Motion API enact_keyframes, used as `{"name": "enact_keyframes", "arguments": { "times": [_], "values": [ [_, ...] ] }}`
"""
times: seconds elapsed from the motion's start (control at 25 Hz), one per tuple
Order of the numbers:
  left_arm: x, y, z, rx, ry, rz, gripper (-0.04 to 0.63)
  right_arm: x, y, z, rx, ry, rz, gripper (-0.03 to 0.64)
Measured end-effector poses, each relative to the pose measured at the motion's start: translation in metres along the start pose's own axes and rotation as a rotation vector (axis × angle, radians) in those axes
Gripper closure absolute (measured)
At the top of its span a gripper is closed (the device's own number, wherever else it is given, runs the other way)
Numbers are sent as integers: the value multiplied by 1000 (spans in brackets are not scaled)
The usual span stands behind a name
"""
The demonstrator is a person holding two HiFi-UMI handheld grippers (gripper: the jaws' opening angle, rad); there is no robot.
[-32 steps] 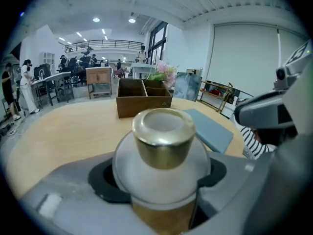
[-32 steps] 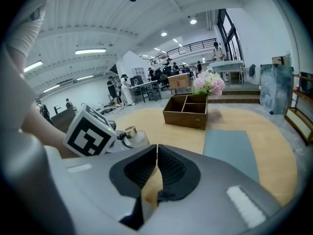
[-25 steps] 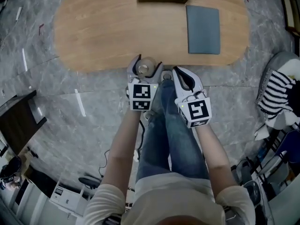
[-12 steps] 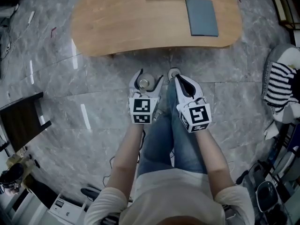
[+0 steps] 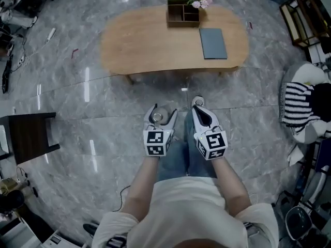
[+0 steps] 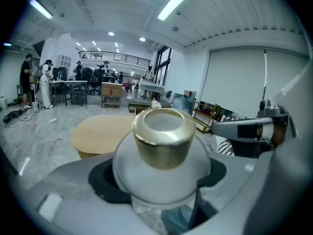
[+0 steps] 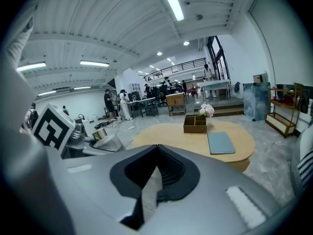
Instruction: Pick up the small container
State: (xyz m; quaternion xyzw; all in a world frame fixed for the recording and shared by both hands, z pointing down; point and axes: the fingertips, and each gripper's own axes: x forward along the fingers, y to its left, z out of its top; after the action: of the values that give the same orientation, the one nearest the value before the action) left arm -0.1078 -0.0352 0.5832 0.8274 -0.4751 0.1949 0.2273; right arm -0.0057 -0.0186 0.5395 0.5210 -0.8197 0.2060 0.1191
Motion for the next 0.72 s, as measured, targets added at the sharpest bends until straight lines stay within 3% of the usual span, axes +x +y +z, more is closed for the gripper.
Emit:
{"name": "enact_keyframes", "arguments": {
  "times": [0.32,0.72],
  "values": [
    [-72,-16,57,-68,-65,7,252,-47,30,72,-36,-46,49,617],
    [-123,-24,120,-36,-103,3,252,-70,51,150,-116,-98,97,617]
  ]
}}
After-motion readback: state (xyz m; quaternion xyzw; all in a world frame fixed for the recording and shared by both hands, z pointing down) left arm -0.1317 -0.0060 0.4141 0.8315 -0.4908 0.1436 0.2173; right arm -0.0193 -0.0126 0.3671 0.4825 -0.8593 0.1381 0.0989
